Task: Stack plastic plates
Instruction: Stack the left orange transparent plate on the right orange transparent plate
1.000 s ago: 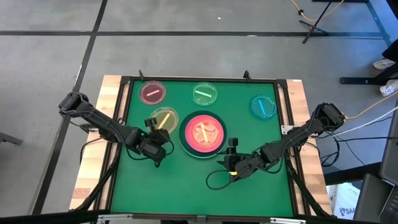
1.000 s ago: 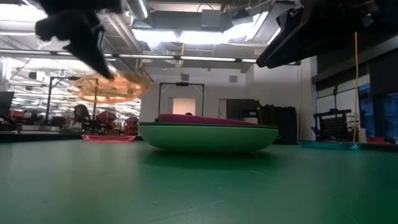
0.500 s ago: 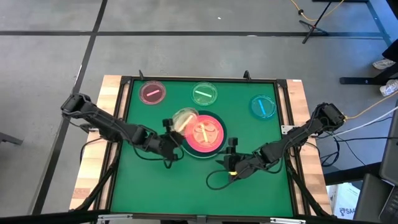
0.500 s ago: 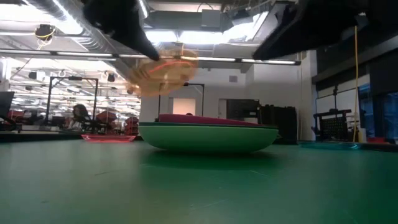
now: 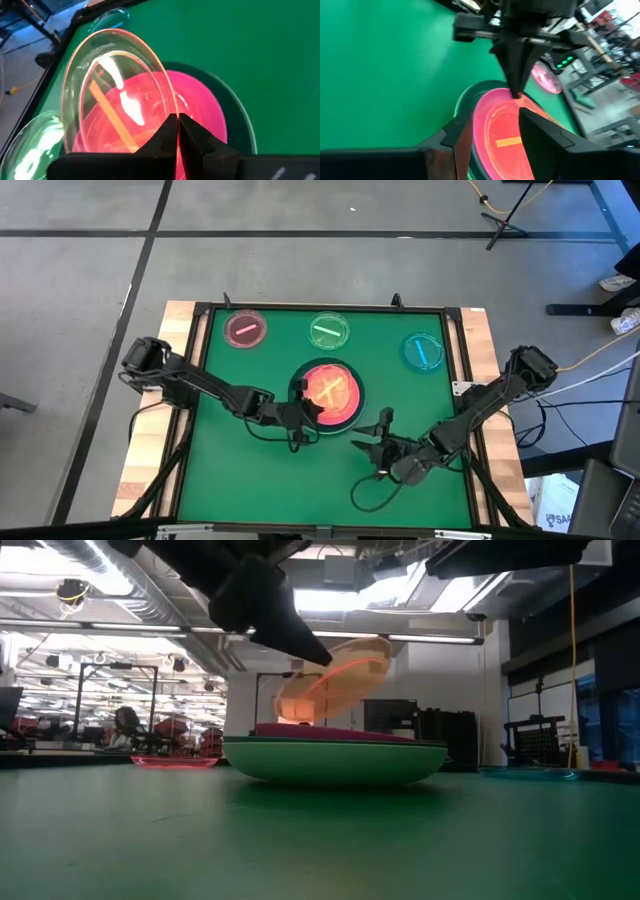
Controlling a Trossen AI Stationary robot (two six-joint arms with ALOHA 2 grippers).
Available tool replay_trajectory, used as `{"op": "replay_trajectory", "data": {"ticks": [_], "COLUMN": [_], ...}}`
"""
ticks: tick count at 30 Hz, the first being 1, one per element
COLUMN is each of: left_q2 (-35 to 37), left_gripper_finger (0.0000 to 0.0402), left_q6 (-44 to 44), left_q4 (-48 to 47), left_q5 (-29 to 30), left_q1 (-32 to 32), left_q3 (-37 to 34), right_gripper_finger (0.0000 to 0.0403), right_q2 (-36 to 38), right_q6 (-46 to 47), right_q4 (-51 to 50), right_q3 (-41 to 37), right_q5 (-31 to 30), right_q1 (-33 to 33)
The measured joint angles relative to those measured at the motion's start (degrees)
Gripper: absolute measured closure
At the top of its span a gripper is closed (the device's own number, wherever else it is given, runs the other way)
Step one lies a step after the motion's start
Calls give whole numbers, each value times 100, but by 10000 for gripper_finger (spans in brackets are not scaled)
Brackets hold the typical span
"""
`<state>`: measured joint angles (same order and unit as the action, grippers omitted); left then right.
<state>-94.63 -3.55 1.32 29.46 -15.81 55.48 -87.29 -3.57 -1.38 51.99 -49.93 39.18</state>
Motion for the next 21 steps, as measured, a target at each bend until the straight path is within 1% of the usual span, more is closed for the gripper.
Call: {"op": "replay_trajectory", "data": {"ticks": [3,10,14,19,21], "left_q2": [-173,-533,-647,-647,-647], "left_gripper_finger": [399,399,399,399,399], "left_q6": [-143,-232,-135,33,140], "left_q4": [329,364,242,-336,-368], "left_q5": [-58,-55,-68,-96,-99], "left_q1": [17,150,215,232,232], "left_q3": [0,0,-2,-2,-2], "right_gripper_finger": [246,246,246,246,246], "right_q2": [2,2,2,2,2], "right_q6": [-17,9,55,62,70], "right_q4": [-26,-116,-183,-182,-180], "right_q3": [0,0,0,0,0], "right_q5": [-107,-107,-106,-83,-57], "right_q1": [28,8,8,8,8]}}
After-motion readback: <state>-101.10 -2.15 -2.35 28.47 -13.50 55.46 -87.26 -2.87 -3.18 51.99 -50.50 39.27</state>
